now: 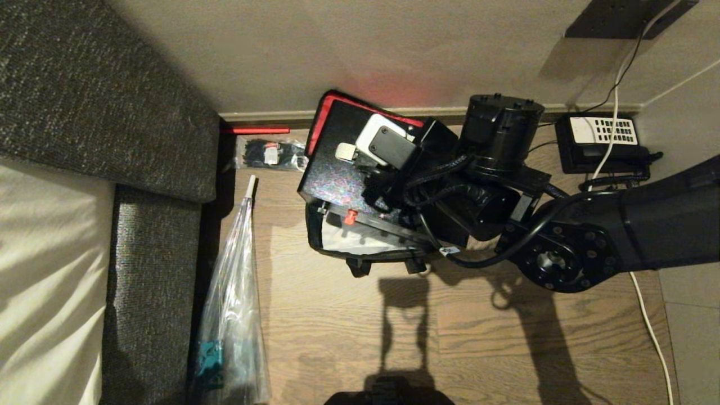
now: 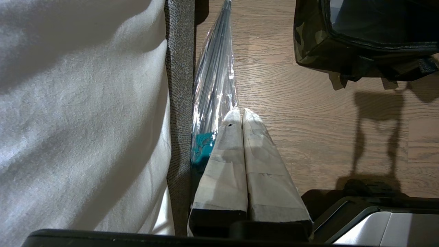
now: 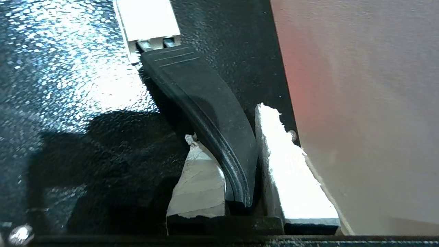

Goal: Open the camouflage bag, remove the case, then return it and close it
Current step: Place the black box back

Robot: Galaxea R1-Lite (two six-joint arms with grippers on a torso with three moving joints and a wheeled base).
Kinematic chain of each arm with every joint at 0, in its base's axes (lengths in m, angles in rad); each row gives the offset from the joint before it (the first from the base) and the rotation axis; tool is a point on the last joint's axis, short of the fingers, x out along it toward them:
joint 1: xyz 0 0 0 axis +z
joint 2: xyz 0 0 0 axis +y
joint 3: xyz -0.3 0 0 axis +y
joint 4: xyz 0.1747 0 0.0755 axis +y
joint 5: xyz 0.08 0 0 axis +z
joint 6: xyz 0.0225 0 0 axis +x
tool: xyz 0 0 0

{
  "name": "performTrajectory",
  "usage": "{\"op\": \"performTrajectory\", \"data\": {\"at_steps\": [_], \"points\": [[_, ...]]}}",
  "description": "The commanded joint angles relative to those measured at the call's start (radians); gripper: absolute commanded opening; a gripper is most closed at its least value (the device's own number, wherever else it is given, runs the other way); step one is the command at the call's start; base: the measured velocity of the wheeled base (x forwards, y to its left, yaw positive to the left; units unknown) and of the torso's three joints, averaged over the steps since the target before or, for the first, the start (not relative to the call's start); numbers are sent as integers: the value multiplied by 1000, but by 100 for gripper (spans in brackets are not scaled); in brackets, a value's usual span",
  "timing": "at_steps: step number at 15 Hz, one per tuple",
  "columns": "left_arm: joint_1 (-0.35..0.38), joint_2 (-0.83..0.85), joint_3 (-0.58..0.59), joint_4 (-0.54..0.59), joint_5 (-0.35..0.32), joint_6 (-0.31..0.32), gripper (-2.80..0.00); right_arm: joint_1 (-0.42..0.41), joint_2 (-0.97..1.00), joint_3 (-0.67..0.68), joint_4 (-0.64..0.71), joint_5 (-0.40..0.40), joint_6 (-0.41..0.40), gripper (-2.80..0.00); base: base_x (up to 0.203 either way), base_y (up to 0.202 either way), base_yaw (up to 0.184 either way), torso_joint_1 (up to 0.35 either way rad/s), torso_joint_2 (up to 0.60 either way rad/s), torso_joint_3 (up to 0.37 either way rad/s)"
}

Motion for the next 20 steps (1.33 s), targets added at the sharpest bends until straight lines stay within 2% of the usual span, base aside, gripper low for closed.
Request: {"op": "performTrajectory", "data": {"at_steps": [1,8,11,14,20], "points": [[-1,0,0,0,1,0,-280,-1,17,-1,2,2,3,-280,0,0,0,0,0,0],[0,18,0,0,1,0,-280,-1,32,-47,91,45,42,-280,0,0,0,0,0,0],[0,19,0,0,1,0,-280,-8,31,-106,179,114,60,-280,0,0,0,0,0,0],[0,21,0,0,1,0,-280,-17,35,-110,187,168,79,-280,0,0,0,0,0,0],[0,31,0,0,1,0,-280,-58,41,-90,200,208,93,-280,0,0,0,0,0,0]]}}
